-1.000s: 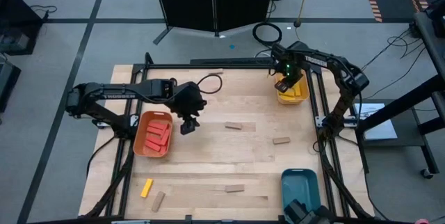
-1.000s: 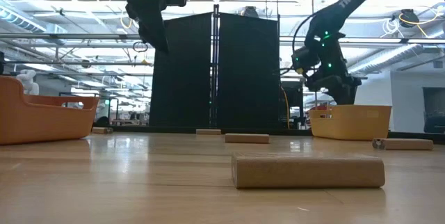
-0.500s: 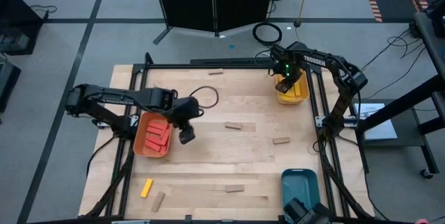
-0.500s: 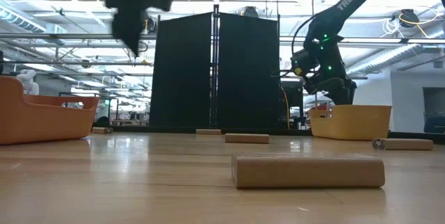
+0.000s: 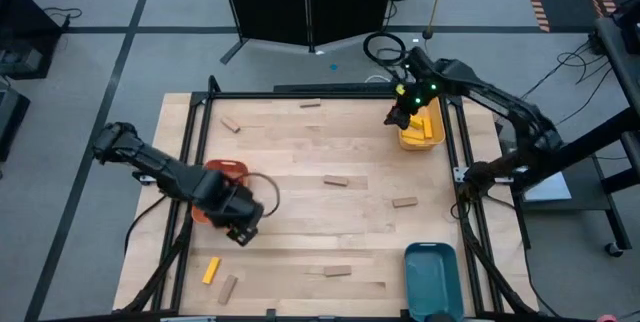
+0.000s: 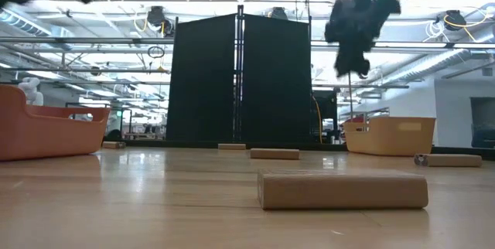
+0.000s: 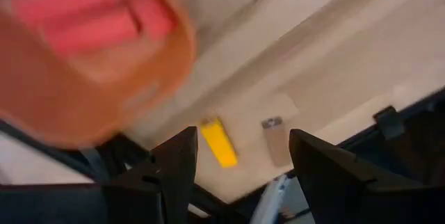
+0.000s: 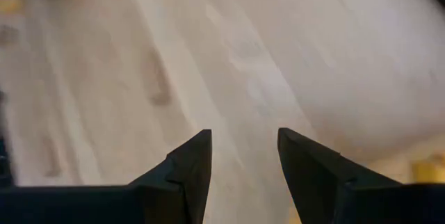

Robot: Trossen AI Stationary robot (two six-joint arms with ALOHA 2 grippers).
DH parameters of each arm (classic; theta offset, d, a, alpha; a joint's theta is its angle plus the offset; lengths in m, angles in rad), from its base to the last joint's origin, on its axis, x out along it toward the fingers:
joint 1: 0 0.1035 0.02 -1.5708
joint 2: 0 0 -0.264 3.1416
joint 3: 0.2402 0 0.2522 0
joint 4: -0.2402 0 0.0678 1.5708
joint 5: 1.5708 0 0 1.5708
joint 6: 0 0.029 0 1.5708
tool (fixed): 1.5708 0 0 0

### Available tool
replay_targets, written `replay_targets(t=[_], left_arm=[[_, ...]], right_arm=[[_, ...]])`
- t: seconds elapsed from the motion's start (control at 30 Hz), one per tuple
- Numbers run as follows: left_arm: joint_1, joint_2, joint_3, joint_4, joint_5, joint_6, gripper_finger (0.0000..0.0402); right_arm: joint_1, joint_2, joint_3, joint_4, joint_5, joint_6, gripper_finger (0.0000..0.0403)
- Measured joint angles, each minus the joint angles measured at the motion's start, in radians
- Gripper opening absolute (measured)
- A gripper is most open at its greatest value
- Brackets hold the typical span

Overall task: Sort blocks
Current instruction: Put the yellow block into the yellow bin

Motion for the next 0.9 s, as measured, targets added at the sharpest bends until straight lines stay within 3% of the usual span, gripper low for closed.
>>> replay_targets(t=[0.1,0.33,0.9], left_arm=[[-0.062,0.001,-0.042,0.018,0.039,-0.16,0.0224],[-0.149,0.002,-0.191,0.242,0.109,-0.32,0.0224],[-0.389,0.002,-0.493,0.661,0.13,-0.669,0.0224]], right_arm=[[0.047,-0.091,0.0,0.067,-0.017,0.042,0.0157],[0.143,-0.221,0.0,0.185,-0.012,0.164,0.0157],[0.246,-0.255,0.0,0.188,0.001,0.32,0.0157]])
